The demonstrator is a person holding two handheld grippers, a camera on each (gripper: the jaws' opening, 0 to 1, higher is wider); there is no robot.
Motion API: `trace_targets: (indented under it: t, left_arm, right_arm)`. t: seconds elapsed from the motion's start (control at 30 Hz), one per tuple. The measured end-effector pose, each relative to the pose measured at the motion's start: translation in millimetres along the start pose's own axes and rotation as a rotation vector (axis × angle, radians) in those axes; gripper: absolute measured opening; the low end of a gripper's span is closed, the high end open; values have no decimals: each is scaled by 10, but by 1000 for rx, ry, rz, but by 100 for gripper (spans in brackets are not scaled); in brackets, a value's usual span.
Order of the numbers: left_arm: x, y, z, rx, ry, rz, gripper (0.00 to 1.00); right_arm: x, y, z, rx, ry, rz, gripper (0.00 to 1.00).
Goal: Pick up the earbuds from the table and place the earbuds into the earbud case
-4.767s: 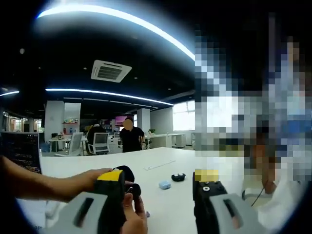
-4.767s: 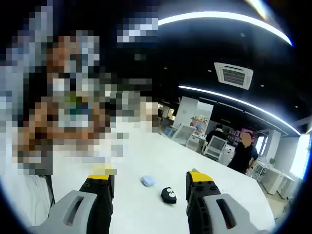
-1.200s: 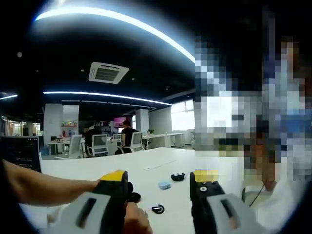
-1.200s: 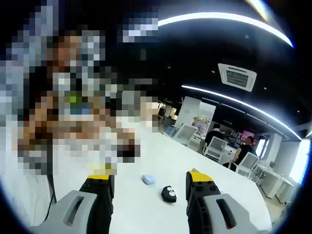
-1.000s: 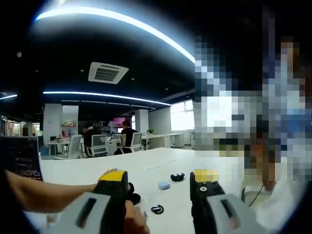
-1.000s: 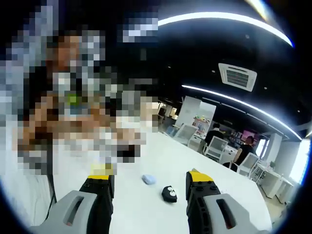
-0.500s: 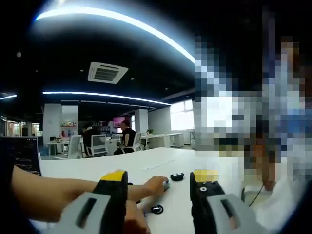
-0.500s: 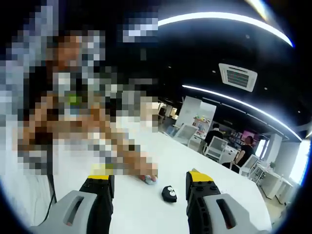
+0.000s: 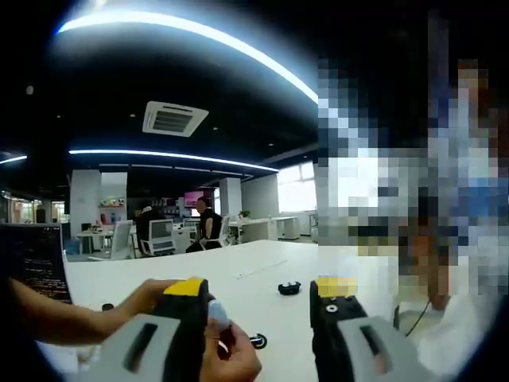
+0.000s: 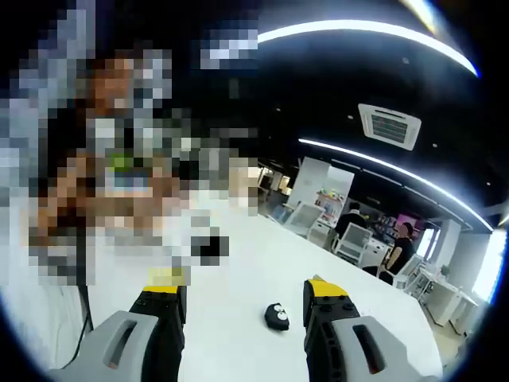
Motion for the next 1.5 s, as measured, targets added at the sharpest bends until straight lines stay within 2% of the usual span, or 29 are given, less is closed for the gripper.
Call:
trace_targets:
  t: [0.47, 0.87, 1.0, 1.17, 1.4, 1.5]
  left_arm:
    - [-18, 38, -60, -15, -5, 7, 52]
    - [51, 34, -7, -2, 28, 12, 50]
    - [109, 53, -14, -40, 88, 56, 50]
    - [137, 130, -1, -54, 89, 23, 50]
    - [345, 275, 122, -139, 173, 5, 54]
    - [428, 280, 207, -140, 202, 5, 55]
  right_arm:
    - [2, 18, 15, -8, 2, 1, 57]
    - [7, 3, 8, -7, 1, 3, 56]
    - [18, 1, 6, -11, 5, 3, 56]
    - [14, 3, 2, -11, 4, 1, 56]
    - [15, 11, 11, -13, 6, -1, 56]
    - [25, 14, 21, -17, 10, -1, 56]
Point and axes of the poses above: the point that each gripper's makers call its tool centre point, and the gripper's own axes: z roughly forward along the fingers, y roughly to its left, x roughly out of its underside, the point moved 5 cm from there along -z, roughly backward along the fingers, and after that the axes turned 1 degree about z, right-handed, at the moved point
